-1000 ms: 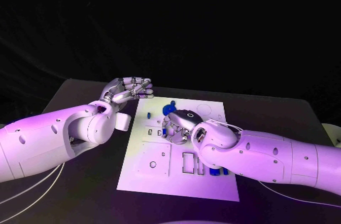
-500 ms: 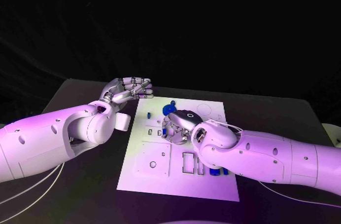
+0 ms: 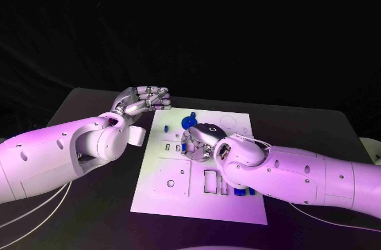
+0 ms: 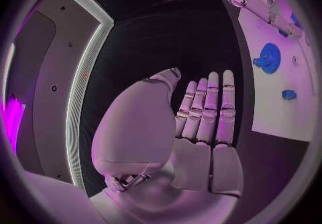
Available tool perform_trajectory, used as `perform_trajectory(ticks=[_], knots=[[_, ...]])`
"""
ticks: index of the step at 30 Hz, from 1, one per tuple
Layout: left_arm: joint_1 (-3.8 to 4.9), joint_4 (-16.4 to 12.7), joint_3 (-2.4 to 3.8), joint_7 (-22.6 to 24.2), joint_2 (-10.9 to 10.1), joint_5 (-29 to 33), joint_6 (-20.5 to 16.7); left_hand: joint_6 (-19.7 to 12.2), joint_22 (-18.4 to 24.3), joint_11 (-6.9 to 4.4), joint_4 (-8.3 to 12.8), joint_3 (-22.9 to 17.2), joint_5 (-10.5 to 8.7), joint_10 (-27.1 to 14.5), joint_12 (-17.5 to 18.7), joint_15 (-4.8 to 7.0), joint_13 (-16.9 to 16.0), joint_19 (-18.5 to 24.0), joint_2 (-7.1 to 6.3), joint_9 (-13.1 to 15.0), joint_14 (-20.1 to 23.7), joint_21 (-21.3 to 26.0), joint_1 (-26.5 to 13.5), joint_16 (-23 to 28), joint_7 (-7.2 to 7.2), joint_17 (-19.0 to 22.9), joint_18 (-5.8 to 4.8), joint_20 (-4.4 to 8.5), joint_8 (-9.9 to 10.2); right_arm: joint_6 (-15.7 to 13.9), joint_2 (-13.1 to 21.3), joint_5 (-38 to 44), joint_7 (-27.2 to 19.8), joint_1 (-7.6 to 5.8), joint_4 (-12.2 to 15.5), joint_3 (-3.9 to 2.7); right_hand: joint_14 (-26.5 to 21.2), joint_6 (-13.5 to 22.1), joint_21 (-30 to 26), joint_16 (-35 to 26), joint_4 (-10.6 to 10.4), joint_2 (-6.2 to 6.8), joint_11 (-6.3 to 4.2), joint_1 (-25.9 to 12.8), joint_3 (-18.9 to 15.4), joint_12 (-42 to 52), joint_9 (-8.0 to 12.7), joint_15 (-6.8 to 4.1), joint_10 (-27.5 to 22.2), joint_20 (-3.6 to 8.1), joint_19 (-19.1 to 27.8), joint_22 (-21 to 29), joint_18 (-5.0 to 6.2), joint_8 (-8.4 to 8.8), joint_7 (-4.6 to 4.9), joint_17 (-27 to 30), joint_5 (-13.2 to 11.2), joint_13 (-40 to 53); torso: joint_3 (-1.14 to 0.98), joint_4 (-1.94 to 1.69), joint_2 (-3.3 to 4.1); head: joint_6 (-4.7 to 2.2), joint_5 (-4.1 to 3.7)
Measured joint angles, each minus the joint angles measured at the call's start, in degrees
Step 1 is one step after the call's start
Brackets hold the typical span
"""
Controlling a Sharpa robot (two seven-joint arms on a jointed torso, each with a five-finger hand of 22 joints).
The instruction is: Assemble the parts on the task board
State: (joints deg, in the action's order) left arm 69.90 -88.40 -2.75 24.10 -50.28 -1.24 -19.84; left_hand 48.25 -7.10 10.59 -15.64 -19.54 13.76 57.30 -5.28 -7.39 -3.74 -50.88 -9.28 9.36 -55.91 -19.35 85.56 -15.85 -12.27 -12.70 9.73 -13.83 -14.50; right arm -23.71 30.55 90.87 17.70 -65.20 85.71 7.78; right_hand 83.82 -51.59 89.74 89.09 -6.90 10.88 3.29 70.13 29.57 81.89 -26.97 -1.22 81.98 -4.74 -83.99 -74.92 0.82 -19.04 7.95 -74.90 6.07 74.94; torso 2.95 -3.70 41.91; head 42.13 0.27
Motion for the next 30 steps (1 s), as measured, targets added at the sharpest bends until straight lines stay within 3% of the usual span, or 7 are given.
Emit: perform_trajectory(ticks=[14,18,24,30], knots=[[0.0,0.01,0.0,-0.06,-0.03,0.0,0.0,0.0,0.03,-0.02,0.0,0.0,0.0,-0.02,0.29,-0.2,0.0,0.0,-0.3,0.0,-0.2,0.0,-0.3,0.23,0.0,0.01,0.0,0.0,0.0,-0.58,0.02,-0.03,-0.01,0.08,0.01,0.08,0.19,2.83,0.0,-0.23,-1.96,1.45,0.87,-0.98,-2.39,-1.35,1.4,1.01,-1.66,-1.03,-0.01,0.01,0.0,1.68,0.93,-0.05,-2.64,-0.01,-0.02,0.01,0.0,-0.06,-0.04],[0.0,0.01,0.0,-0.07,-0.04,0.0,0.0,0.0,0.03,-0.03,0.0,0.0,0.0,-0.03,0.29,-0.2,0.0,0.0,-0.3,0.01,-0.2,0.0,-0.3,0.23,0.0,0.01,0.0,0.0,0.0,-1.39,0.13,-0.05,-0.05,0.1,0.03,0.1,0.1,5.52,0.0,-0.22,-2.99,2.09,1.56,-0.72,-5.51,-3.8,2.38,1.53,-4.65,-1.43,0.0,0.01,0.0,2.87,1.65,-0.04,-2.64,-0.01,-0.02,0.01,0.0,-0.07,-0.04],[0.0,0.06,0.0,-0.08,-0.05,0.0,0.0,0.0,0.08,-0.03,0.0,0.0,0.0,-0.03,0.29,-0.2,0.0,0.0,-0.3,0.01,-0.2,0.0,-0.3,0.23,0.0,-0.04,0.0,0.0,0.0,-3.63,0.72,-0.06,-0.38,0.1,0.74,0.1,0.12,6.75,0.0,-0.22,-5.55,0.68,2.05,2.81,-11.74,-3.81,3.64,1.96,-5.13,-2.26,0.0,0.01,0.01,2.87,2.25,-0.04,-2.64,-0.01,-0.03,0.01,0.01,-0.08,-0.05],[0.0,0.2,0.0,-0.11,-0.08,0.0,0.0,0.0,0.08,-0.04,0.0,0.0,0.0,-0.04,0.29,-0.2,0.0,0.0,-0.3,0.01,-0.2,0.0,-0.3,0.22,0.0,-0.04,0.0,0.0,0.0,-6.31,3.3,-0.3,-1.41,0.06,4.1,-0.12,0.11,6.99,0.0,-0.22,-8.24,0.3,2.04,5.45,-15.53,-3.81,4.52,1.95,-5.12,-2.26,0.0,0.01,0.01,2.87,2.49,-0.04,-2.18,-0.02,-0.06,-0.03,-0.02,-0.09,-0.05]])
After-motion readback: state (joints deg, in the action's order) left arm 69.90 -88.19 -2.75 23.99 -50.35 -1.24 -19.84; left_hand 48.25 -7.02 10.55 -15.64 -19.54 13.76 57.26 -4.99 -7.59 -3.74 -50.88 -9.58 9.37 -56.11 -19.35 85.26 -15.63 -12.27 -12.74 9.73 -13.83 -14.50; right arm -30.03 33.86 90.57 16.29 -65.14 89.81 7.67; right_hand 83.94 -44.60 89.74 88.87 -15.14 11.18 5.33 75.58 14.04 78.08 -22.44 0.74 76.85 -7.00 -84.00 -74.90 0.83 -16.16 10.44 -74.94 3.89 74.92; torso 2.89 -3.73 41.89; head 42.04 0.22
